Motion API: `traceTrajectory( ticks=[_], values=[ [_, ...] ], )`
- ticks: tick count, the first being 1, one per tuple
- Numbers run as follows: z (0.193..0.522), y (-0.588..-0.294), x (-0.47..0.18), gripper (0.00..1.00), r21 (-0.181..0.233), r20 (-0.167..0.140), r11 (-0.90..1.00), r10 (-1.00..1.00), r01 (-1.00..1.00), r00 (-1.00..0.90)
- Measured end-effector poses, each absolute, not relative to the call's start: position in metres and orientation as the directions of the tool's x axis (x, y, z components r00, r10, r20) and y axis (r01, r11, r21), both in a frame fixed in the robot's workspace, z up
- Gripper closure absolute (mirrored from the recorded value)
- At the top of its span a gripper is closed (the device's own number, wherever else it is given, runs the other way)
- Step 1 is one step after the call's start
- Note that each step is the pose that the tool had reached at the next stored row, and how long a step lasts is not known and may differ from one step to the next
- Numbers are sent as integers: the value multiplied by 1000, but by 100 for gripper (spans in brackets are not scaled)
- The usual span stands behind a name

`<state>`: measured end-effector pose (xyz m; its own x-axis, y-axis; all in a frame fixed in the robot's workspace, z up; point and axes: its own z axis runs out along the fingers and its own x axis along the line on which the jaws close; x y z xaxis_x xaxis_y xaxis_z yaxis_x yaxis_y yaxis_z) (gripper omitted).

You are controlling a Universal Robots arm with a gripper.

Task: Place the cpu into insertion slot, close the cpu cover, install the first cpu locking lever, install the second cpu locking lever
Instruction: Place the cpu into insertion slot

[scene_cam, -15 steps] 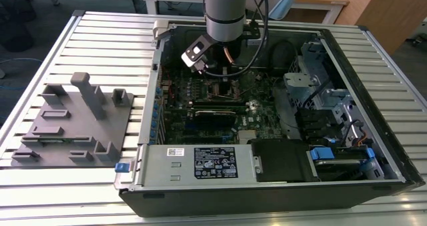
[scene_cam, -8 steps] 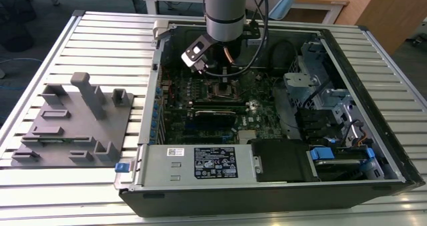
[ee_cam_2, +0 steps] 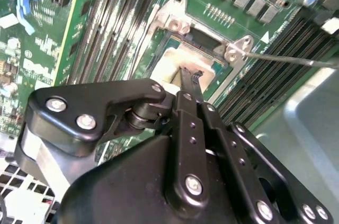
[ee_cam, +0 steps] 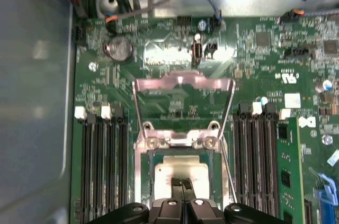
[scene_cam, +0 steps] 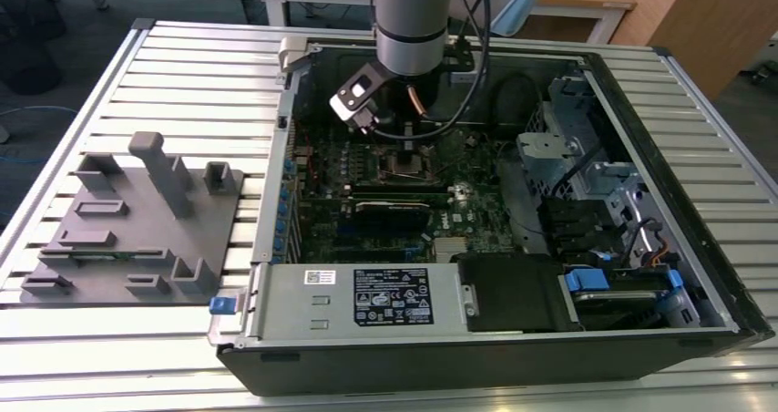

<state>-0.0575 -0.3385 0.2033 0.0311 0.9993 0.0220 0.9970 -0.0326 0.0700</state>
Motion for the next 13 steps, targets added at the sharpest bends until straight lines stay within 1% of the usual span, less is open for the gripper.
traceTrajectory(
  ticks=[1,2,13],
  values=[
    [203,-338,-57,90,57,22,-33,999,998,32],
    [203,-338,-57,90,52,22,-33,999,998,32],
    [202,-338,-54,90,48,22,-33,999,998,32]
  ],
)
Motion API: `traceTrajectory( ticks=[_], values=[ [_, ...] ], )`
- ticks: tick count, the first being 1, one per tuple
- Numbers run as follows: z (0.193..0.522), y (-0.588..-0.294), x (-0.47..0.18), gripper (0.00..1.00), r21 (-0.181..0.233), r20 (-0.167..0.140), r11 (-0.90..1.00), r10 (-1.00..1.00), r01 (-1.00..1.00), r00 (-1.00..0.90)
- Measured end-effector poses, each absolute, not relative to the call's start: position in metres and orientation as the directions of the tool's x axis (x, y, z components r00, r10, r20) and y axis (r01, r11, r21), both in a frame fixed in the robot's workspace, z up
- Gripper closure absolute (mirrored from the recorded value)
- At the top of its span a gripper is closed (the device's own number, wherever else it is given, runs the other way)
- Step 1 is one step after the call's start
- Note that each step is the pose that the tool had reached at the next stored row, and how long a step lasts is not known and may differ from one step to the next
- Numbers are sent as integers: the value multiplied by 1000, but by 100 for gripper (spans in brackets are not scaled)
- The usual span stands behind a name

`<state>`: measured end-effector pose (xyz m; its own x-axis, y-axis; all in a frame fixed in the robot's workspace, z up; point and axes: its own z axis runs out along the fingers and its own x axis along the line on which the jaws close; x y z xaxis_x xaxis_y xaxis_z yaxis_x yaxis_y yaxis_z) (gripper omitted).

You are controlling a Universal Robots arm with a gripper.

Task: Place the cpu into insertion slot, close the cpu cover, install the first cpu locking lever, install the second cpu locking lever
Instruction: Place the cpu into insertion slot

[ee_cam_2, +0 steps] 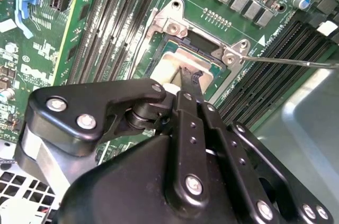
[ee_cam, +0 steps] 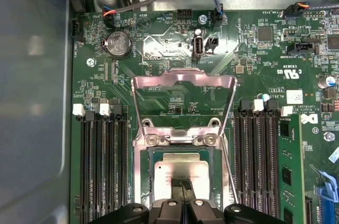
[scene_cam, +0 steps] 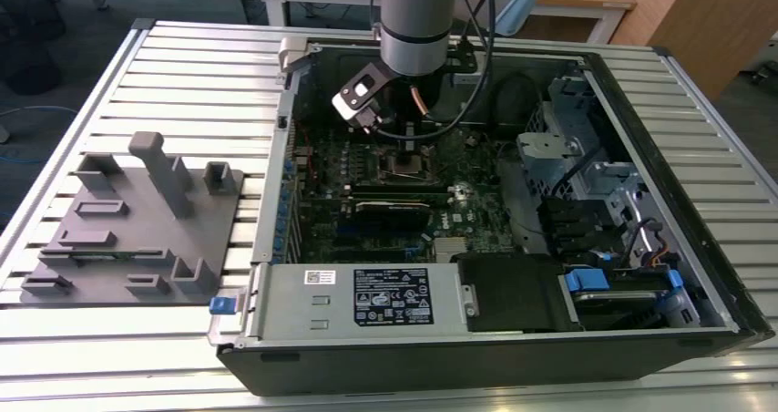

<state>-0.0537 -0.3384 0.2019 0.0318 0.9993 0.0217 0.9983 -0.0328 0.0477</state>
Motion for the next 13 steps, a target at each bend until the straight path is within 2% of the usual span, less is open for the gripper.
traceTrajectory(
  ticks=[13],
  values=[
    [199,-338,-54,90,48,21,-34,999,998,33]
  ],
)
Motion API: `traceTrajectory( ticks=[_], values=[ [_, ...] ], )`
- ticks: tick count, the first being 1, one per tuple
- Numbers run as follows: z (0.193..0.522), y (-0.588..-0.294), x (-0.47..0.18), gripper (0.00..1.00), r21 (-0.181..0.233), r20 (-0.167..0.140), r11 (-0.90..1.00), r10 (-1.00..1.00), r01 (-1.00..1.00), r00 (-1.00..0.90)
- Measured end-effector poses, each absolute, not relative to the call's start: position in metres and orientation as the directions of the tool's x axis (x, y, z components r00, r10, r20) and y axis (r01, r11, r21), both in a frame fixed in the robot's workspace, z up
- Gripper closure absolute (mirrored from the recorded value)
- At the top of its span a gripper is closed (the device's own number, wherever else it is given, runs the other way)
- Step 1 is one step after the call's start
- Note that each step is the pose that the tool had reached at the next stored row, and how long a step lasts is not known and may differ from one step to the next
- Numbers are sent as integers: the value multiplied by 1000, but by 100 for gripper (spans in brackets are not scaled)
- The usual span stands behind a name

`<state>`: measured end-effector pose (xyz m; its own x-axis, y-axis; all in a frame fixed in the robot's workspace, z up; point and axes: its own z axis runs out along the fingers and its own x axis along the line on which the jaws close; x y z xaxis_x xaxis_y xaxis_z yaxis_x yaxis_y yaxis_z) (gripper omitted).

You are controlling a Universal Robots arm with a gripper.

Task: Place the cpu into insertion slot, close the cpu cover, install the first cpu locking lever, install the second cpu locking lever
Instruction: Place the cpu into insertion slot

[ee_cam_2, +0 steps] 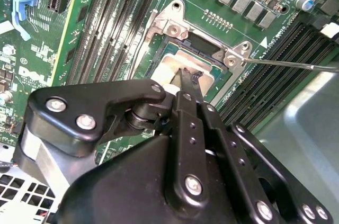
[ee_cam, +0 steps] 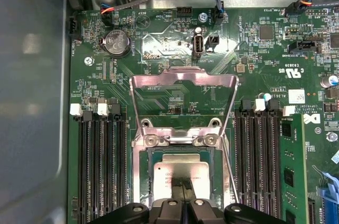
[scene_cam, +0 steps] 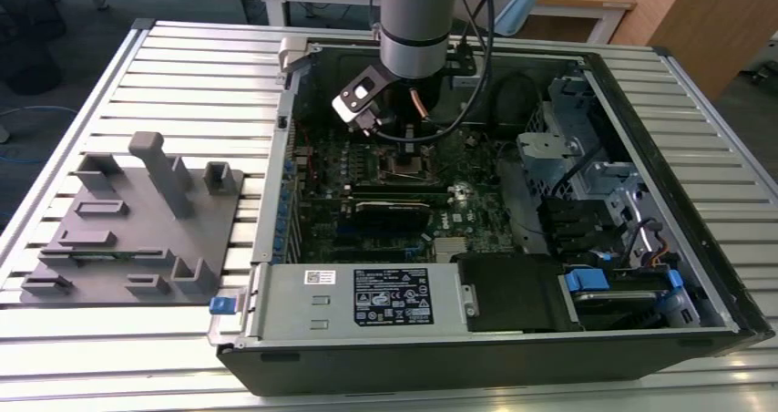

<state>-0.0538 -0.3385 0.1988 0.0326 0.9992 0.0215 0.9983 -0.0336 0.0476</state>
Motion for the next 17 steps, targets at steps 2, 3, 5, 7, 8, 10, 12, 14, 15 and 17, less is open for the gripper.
traceTrajectory(
  ticks=[2,3,5,7,8,10,12,14,15,17],
  values=[
    [199,-338,-54,90,48,21,-34,999,998,33],
    [198,-339,-54,90,47,21,-34,999,998,33],
    [197,-339,-54,90,47,20,-34,999,998,33],
    [197,-339,-54,90,47,21,-34,999,998,33],
    [197,-339,-54,90,47,21,-34,999,998,33],
    [197,-339,-54,90,47,21,-34,999,998,33],
    [197,-339,-54,90,47,21,-34,999,998,33],
    [197,-338,-54,90,48,22,-34,999,998,33],
    [198,-338,-54,90,49,23,-34,999,998,33],
    [201,-338,-54,90,48,23,-34,999,998,33]
  ],
)
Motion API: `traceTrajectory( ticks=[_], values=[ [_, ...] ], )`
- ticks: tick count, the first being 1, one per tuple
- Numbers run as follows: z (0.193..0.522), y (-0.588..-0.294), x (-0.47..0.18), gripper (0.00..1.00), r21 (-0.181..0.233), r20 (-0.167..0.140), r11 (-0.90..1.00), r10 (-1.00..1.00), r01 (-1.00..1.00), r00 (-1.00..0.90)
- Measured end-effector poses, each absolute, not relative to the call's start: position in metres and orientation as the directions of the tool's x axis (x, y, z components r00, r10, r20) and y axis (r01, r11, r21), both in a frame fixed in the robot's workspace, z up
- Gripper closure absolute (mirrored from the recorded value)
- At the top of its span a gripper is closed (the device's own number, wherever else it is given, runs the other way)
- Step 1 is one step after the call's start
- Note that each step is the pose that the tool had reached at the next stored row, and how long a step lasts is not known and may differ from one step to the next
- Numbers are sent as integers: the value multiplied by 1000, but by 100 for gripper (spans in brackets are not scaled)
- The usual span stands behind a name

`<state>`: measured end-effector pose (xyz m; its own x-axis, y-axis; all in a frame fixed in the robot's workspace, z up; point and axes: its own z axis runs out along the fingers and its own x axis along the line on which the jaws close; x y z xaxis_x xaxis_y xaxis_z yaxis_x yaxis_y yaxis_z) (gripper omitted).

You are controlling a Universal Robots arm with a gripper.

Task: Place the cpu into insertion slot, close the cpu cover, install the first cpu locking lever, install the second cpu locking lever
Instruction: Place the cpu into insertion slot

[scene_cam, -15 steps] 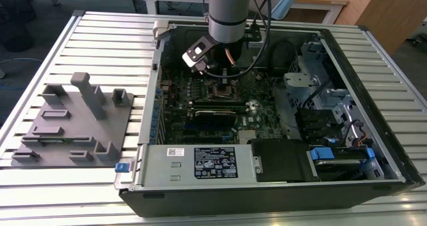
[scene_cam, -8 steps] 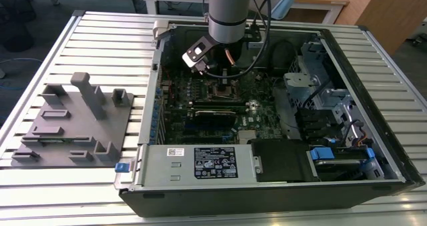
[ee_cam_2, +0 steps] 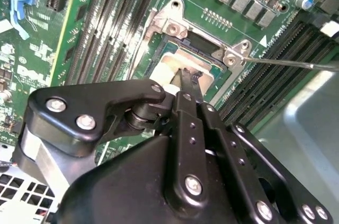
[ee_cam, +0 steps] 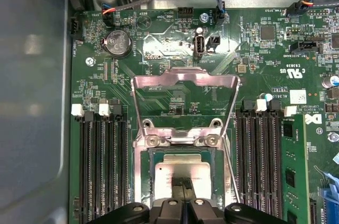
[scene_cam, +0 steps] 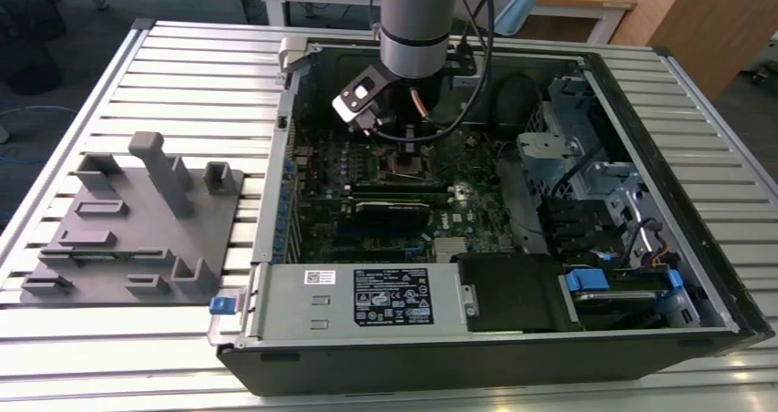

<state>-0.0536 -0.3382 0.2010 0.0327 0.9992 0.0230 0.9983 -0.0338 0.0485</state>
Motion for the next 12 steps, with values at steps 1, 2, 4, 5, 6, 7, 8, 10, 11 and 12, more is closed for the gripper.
traceTrajectory(
  ticks=[1,2,4,5,6,7,8,10,11,12],
  values=[
    [203,-338,-54,90,48,22,-34,999,998,33],
    [205,-338,-54,90,48,22,-34,999,998,33],
    [209,-338,-54,90,48,22,-34,999,998,33],
    [210,-338,-54,90,48,22,-34,999,998,33],
    [210,-338,-54,90,48,22,-34,999,998,33],
    [210,-338,-54,90,48,22,-34,999,998,33],
    [210,-338,-54,90,48,22,-34,999,998,33],
    [214,-338,-54,90,48,22,-34,999,998,33],
    [215,-338,-54,90,48,22,-34,999,998,33],
    [215,-338,-54,90,48,22,-34,999,998,33]
  ],
)
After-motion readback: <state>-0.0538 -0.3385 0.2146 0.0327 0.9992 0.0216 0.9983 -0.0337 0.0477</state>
